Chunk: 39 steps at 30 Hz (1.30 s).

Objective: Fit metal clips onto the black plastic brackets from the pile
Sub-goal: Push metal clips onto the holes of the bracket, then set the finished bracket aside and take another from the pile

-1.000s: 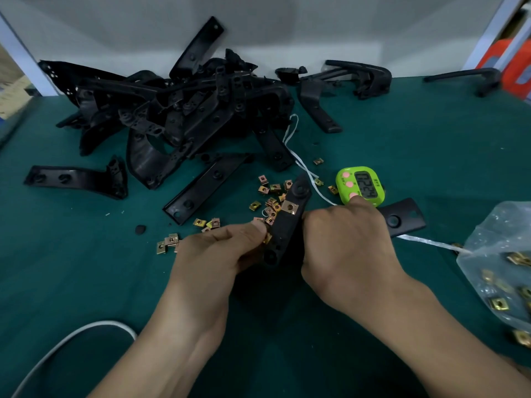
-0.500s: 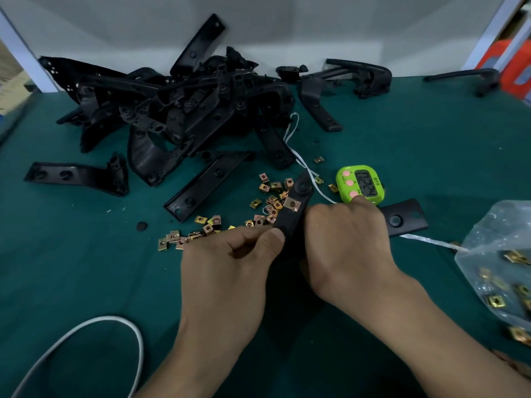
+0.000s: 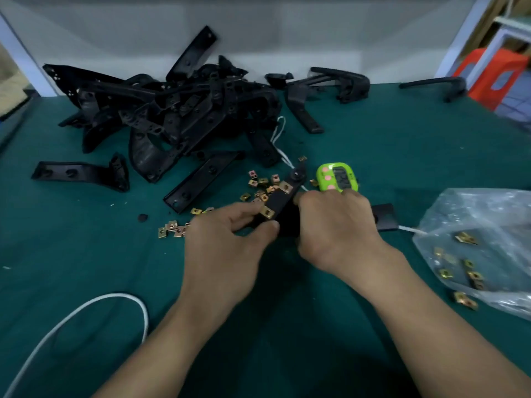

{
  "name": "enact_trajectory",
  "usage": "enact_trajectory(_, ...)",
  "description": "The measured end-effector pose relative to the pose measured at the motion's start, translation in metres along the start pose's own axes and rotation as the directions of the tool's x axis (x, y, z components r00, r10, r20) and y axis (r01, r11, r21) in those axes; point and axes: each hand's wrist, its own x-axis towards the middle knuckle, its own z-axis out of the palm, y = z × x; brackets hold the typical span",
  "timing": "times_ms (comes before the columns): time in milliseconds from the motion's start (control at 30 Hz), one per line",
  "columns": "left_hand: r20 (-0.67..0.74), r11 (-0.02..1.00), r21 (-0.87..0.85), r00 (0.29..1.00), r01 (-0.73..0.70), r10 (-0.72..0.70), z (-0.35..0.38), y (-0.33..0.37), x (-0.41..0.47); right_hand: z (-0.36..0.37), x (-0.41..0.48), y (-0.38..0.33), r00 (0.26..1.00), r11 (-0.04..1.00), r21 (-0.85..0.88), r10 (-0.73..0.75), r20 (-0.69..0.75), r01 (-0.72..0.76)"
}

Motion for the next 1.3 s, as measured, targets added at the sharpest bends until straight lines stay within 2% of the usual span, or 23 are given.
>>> enact_trajectory(100, -0.044, 0.992, -0.124, 0.998, 0.031, -0.036, -0.007, 0.009, 0.015, -0.023, -0.009, 0.033, 0.997, 0.991, 0.113, 0.072, 0.035, -0.075)
enact_trajectory(233, 0.093, 0.946, -0.286, 0.987, 0.153, -0.131, 0.014, 0.041, 0.039, -0.062, -0.026, 0.089, 0.985, 0.901, 0.411, 0.081, 0.154, -0.138)
enact_trajectory(300, 0.169, 0.902, -0.378, 0.974, 0.208, -0.153, 0.040, 0.063, 0.050, -0.075, -0.040, 0.114, 0.981, 0.768, 0.615, 0.088, 0.175, -0.179)
enact_trajectory(367, 0.266, 0.854, -0.453, 0.953, 0.256, -0.144, 0.076, 0.089, 0.056, -0.085, -0.064, 0.144, 0.974, 0.589, 0.776, 0.150, 0.169, -0.226)
enact_trajectory(467, 0.411, 0.819, -0.473, 0.904, 0.324, -0.120, 0.146, 0.126, 0.053, -0.095, -0.113, 0.188, 0.929, 0.420, 0.856, 0.332, 0.166, -0.303)
enact_trajectory(600, 0.601, 0.843, -0.390, 0.796, 0.370, -0.071, 0.248, 0.168, 0.021, -0.093, -0.185, 0.238, 0.775, 0.147, 0.945, 0.616, 0.144, -0.292)
enact_trajectory(700, 0.717, 0.892, -0.265, 0.693, 0.366, -0.071, 0.312, 0.191, -0.014, -0.079, -0.238, 0.270, 0.592, -0.041, 0.977, 0.790, 0.159, -0.208)
enact_trajectory(800, 0.788, 0.917, -0.191, 0.611, 0.351, -0.069, 0.366, 0.215, -0.039, -0.060, -0.267, 0.307, 0.474, -0.205, 0.972, 0.849, 0.234, -0.113)
enact_trajectory(867, 0.860, 0.911, -0.188, 0.509, 0.367, -0.027, 0.393, 0.239, -0.048, -0.054, -0.262, 0.348, 0.388, -0.304, 0.952, 0.875, 0.291, -0.029)
enact_trajectory(900, 0.887, 0.906, -0.183, 0.461, 0.382, -0.015, 0.402, 0.250, -0.052, -0.054, -0.254, 0.372, 0.338, -0.332, 0.943, 0.890, 0.305, 0.023)
enact_trajectory(967, 0.902, 0.906, -0.146, 0.429, 0.396, -0.042, 0.414, 0.263, -0.056, -0.050, -0.238, 0.415, 0.244, -0.375, 0.923, 0.906, 0.345, 0.089)
enact_trajectory(1000, 0.899, 0.912, -0.124, 0.432, 0.391, -0.063, 0.416, 0.263, -0.057, -0.043, -0.231, 0.428, 0.198, -0.387, 0.922, 0.906, 0.375, 0.025)
enact_trajectory(1033, 0.892, 0.930, -0.107, 0.447, 0.352, -0.066, 0.415, 0.261, -0.056, -0.035, -0.226, 0.434, 0.156, -0.384, 0.916, 0.904, 0.399, -0.118)
enact_trajectory(1067, 0.885, 0.951, -0.104, 0.464, 0.290, -0.045, 0.412, 0.256, -0.053, -0.026, -0.220, 0.434, 0.129, -0.344, 0.889, 0.909, 0.396, -0.301)
enact_trajectory(1100, 0.877, 0.970, -0.108, 0.481, 0.218, -0.010, 0.407, 0.248, -0.046, -0.018, -0.211, 0.431, 0.136, -0.259, 0.846, 0.924, 0.358, -0.466)
enact_trajectory(1133, 0.861, 0.980, -0.119, 0.508, 0.160, 0.022, 0.401, 0.240, -0.037, -0.012, -0.200, 0.424, 0.191, -0.134, 0.807, 0.937, 0.292, -0.576)
enact_trajectory(1167, 0.835, 0.982, -0.135, 0.548, 0.129, 0.043, 0.394, 0.232, -0.026, -0.011, -0.186, 0.417, 0.277, 0.008, 0.779, 0.937, 0.213, -0.627)
enact_trajectory(1233, 0.762, 0.981, -0.157, 0.646, 0.115, 0.046, 0.378, 0.217, -0.003, -0.018, -0.153, 0.396, 0.419, 0.230, 0.747, 0.905, 0.071, -0.624)
enact_trajectory(1300, 0.701, 0.977, -0.177, 0.712, 0.122, 0.038, 0.361, 0.205, 0.013, -0.033, -0.121, 0.365, 0.527, 0.359, 0.739, 0.850, -0.007, -0.570)
